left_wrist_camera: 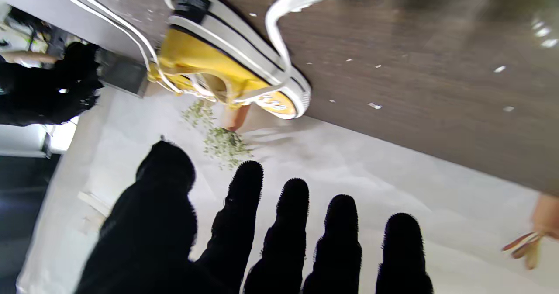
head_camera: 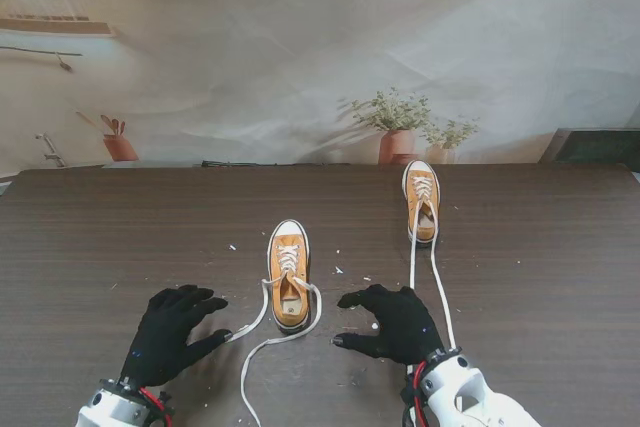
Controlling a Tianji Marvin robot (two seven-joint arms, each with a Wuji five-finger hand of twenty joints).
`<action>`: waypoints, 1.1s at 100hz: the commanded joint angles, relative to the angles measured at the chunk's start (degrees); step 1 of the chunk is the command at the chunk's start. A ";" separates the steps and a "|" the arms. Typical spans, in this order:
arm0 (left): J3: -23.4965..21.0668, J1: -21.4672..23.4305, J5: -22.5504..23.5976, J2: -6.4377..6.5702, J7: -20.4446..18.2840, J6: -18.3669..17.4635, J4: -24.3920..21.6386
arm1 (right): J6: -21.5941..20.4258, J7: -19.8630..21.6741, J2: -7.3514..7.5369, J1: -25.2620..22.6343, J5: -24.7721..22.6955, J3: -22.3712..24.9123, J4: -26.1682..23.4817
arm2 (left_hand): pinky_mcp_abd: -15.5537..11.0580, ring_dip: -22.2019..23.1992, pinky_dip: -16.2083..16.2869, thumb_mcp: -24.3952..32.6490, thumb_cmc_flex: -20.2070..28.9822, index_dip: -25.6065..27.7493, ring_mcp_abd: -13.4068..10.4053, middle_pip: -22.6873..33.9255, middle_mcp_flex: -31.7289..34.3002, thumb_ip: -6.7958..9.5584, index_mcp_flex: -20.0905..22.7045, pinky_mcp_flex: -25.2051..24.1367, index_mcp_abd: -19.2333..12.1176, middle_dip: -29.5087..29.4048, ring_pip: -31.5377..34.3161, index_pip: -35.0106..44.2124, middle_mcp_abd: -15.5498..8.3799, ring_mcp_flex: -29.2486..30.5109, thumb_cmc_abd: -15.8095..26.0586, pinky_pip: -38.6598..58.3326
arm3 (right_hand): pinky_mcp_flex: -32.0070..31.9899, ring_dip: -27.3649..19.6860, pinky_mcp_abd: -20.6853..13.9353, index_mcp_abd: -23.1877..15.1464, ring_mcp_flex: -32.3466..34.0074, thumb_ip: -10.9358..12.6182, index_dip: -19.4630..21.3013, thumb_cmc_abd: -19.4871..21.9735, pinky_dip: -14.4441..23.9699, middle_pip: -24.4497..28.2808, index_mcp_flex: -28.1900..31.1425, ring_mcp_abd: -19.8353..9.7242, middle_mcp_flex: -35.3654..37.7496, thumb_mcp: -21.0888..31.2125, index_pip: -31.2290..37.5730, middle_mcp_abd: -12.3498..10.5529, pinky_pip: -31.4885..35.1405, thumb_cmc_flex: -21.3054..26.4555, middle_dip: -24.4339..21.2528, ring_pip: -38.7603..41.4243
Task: Tie the shoelaces into a bow on the shoes
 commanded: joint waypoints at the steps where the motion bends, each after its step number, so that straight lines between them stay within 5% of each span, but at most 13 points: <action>1: 0.04 -1.81 -3.15 -0.35 -2.17 -0.24 1.35 | 0.29 -0.17 -0.29 2.70 -1.07 -1.22 0.29 | -0.20 -0.32 0.80 0.63 0.97 0.87 -0.12 0.82 0.61 1.01 1.45 -0.60 -0.93 0.44 0.95 0.15 -0.09 0.83 0.82 0.89 | 1.45 1.90 0.80 0.64 1.56 0.55 1.74 -2.16 2.58 4.52 -0.92 -0.99 0.08 2.16 1.31 -0.14 3.03 -1.48 2.49 3.95; 30: 1.45 -5.75 -1.14 -0.02 -0.19 3.35 6.40 | 6.76 -3.18 -0.95 13.75 -2.67 -10.70 6.92 | -0.58 -0.54 0.22 1.81 0.41 0.80 -0.26 1.53 0.00 1.00 1.04 -1.17 -1.29 0.49 1.48 0.70 -0.42 0.07 0.29 2.41 | 4.84 4.16 0.92 2.14 2.67 1.68 7.96 -5.58 6.30 13.25 1.17 -2.34 -0.27 2.05 6.57 -1.34 9.39 2.03 8.65 13.78; 38: 1.27 -5.87 -0.19 0.09 0.28 4.44 6.77 | 8.39 -3.56 -1.38 16.38 -1.90 -12.94 8.79 | -0.68 -0.64 -0.03 2.13 0.29 0.74 -0.41 1.57 -0.26 0.94 0.73 -1.34 -1.36 0.43 1.53 0.76 -0.55 -0.04 0.14 2.57 | 5.56 4.94 0.94 2.08 2.80 -2.53 11.19 -9.79 7.46 14.70 1.62 -2.55 -0.20 25.42 6.81 -1.46 11.16 -4.05 10.12 16.35; 44: 1.13 -5.98 0.24 0.11 0.73 5.18 7.12 | 9.63 -3.56 -1.69 18.22 -1.19 -14.47 10.08 | -0.72 -0.72 -0.22 2.40 0.27 0.73 -0.40 1.58 -0.43 0.91 0.77 -1.45 -1.33 0.38 1.52 0.92 -0.46 -0.18 0.02 2.66 | 5.73 5.37 0.96 1.92 2.88 -3.93 11.69 -11.46 7.87 15.29 1.88 -2.55 -0.16 30.43 6.99 -1.42 11.86 -5.49 10.53 17.36; 110: 1.44 -5.88 -1.48 -0.03 -0.45 3.71 7.25 | 17.59 -4.38 -4.47 30.00 2.67 -25.82 20.89 | -0.86 -0.94 -1.20 3.21 -0.34 0.52 -0.03 1.40 -0.81 0.44 1.17 -1.81 -1.16 0.10 1.33 1.21 -0.21 -0.71 0.39 2.70 | 6.29 6.07 1.28 0.41 3.39 -4.15 11.84 -12.02 8.64 16.46 4.44 -2.51 0.70 32.86 7.20 -1.49 13.40 -5.26 11.45 19.25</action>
